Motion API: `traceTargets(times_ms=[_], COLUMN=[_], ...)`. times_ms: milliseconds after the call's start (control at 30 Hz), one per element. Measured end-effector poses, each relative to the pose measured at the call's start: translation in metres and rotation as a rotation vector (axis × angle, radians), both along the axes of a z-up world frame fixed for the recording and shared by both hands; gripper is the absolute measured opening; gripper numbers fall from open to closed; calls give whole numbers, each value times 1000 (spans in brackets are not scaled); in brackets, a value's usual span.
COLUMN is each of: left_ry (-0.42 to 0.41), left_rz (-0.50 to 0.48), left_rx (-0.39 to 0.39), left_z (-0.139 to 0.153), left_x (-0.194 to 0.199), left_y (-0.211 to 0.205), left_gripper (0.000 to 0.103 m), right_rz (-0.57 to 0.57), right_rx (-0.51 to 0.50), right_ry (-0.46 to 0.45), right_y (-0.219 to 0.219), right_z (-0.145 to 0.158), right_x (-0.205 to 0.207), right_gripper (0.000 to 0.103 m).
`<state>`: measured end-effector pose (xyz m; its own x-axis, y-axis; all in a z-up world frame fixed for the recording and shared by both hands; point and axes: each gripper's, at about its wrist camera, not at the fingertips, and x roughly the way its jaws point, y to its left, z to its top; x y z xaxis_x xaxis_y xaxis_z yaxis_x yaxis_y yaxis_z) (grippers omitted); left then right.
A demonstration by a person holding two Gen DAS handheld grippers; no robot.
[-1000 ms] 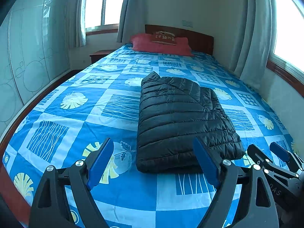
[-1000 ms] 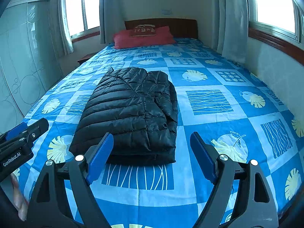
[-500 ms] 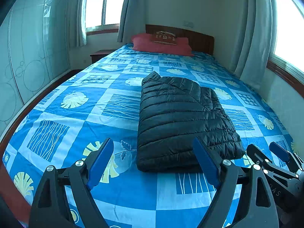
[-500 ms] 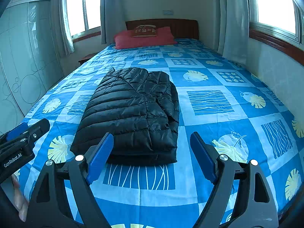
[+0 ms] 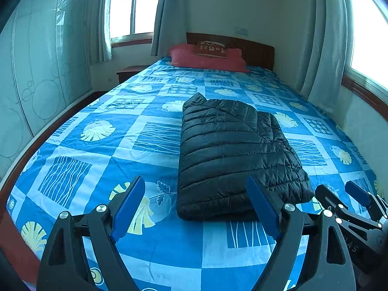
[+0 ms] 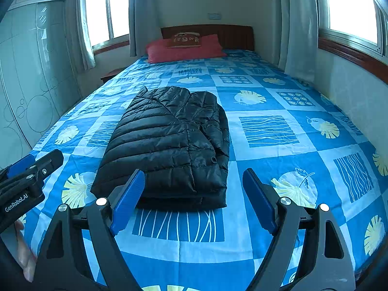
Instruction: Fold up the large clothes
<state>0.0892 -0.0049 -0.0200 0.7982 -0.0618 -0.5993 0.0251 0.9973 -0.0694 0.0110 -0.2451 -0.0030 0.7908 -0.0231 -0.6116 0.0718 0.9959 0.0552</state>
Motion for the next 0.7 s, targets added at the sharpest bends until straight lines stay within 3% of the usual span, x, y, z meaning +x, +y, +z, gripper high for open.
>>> traceTargets(times_ms=[433, 700], left_ry=[-32, 4], left_rz=[-4, 10], left_rx=[6, -32], left_z=[6, -3], left_x=[-2, 0], left_y=[-5, -5], left_gripper=[84, 88], right_rz=[-1, 7], right_rx=[0, 7], right_ry=[0, 9], right_y=[-1, 4], right_z=[-1, -3], right_x=[-1, 1], right_gripper=[83, 83])
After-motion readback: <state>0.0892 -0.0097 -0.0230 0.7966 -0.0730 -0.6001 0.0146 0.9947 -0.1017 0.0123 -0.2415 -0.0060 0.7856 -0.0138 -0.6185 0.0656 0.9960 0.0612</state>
